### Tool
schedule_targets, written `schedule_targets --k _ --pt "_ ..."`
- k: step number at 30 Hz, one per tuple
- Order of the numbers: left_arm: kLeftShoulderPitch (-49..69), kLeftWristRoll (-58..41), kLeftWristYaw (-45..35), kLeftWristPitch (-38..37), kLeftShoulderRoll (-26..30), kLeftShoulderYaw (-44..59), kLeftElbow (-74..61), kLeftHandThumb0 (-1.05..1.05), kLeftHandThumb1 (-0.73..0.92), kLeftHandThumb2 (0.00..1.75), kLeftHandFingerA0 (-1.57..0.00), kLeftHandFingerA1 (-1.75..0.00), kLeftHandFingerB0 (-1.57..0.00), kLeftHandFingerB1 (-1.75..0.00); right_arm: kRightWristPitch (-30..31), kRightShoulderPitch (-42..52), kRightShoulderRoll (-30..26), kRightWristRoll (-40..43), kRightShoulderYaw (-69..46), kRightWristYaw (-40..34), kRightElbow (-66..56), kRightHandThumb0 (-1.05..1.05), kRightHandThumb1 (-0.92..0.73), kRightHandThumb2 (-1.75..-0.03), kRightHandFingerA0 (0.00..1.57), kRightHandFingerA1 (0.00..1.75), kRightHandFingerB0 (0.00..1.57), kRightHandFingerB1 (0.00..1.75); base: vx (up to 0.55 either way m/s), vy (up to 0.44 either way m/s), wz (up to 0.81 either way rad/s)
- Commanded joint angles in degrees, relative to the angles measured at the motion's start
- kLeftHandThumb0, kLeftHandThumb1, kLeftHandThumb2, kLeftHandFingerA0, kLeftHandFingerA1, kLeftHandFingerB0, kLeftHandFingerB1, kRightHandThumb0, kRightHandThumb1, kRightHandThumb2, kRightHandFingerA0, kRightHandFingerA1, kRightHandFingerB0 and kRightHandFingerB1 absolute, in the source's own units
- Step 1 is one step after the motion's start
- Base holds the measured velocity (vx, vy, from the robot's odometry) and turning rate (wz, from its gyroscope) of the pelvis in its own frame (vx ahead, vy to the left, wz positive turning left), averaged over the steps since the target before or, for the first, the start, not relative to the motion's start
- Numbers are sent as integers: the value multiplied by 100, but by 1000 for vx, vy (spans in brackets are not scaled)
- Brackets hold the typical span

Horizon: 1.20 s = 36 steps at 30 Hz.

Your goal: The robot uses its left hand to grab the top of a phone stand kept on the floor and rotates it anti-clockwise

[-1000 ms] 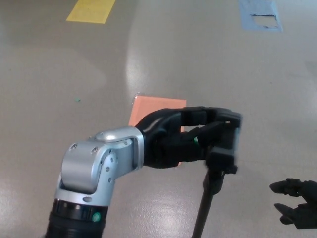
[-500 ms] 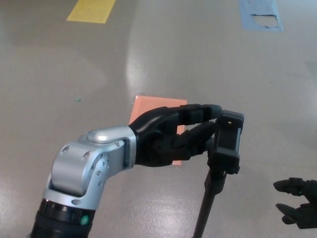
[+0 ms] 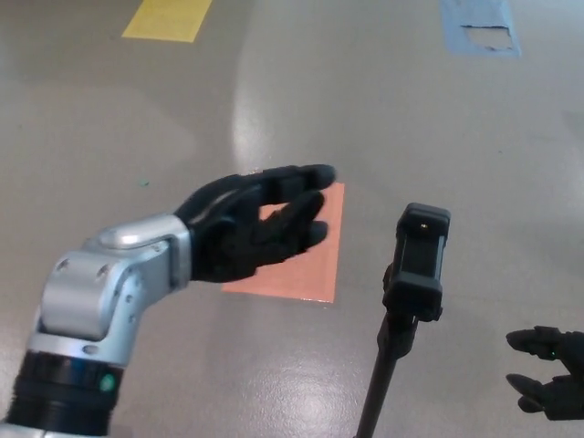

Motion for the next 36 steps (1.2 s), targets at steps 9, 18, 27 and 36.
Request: schedule_targets --k 9,18,27,36 --pt "1433 1662 918 -3556 1643 -340 2366 -83 60 97 0 -20 0 -11 -155 545 -58 -16 -7 -116 172 -53 -78 -62 54 41 5 25 0 0 0" --pt "1915 3625 3399 -4691 2199 -2276 4165 -79 74 107 -12 -46 0 -25 -305 748 29 34 -77 -305 284 -58 -66 -88 47 53 4 25 0 0 0" --pt "1499 3029 3108 -4654 2191 -2063 5181 -73 87 66 -32 -35 -10 -26 -300 635 0 58 -146 -405 295 -58 -65 -89 49 54 4 25 0 0 0" --pt "1266 2618 2469 -4591 2151 -1966 5648 -76 70 102 -32 -50 -4 -29 -132 550 -40 19 -103 -354 228 -58 -65 -89 44 53 4 26 0 0 0"
